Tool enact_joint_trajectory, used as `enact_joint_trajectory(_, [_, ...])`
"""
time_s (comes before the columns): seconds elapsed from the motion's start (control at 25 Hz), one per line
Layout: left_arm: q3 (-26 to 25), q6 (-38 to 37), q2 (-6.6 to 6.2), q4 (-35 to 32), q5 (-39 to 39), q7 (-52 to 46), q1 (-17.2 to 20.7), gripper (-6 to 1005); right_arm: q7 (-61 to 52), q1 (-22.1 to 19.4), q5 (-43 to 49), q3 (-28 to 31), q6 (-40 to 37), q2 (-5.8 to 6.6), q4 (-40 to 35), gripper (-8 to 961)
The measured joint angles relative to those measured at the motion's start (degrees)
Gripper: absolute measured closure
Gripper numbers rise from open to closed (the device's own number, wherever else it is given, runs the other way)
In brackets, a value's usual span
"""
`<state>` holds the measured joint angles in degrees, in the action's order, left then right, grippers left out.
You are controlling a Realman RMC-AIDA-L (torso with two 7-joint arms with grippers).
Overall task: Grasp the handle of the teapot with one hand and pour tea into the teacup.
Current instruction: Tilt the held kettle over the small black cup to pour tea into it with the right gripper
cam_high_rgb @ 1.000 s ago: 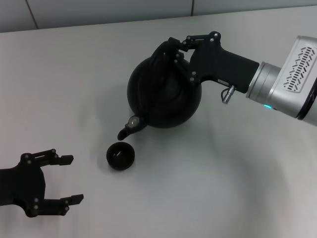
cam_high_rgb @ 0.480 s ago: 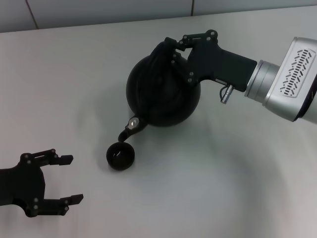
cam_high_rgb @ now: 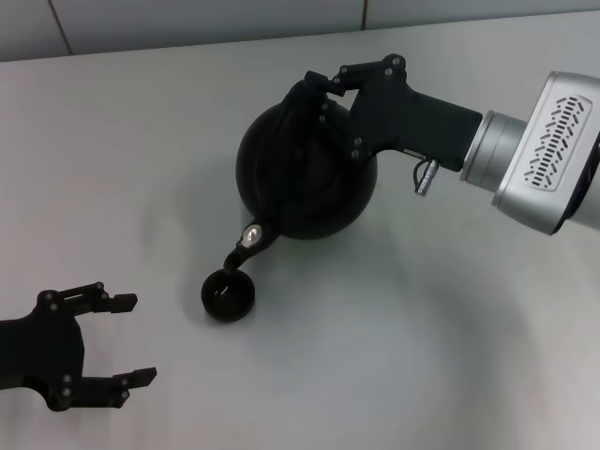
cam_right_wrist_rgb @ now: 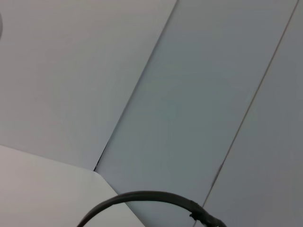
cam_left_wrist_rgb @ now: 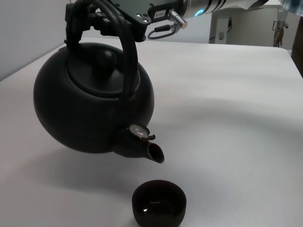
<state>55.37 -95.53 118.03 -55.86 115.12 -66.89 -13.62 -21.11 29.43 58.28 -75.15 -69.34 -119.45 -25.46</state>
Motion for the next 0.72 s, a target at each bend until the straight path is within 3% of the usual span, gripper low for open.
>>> enact_joint_trajectory(0.72, [0.0, 0.34, 0.09, 0.01, 0.22, 0.01, 0.0, 136, 3.86, 0.12, 0.53, 0.0, -0.06, -0.08, -1.09, 861])
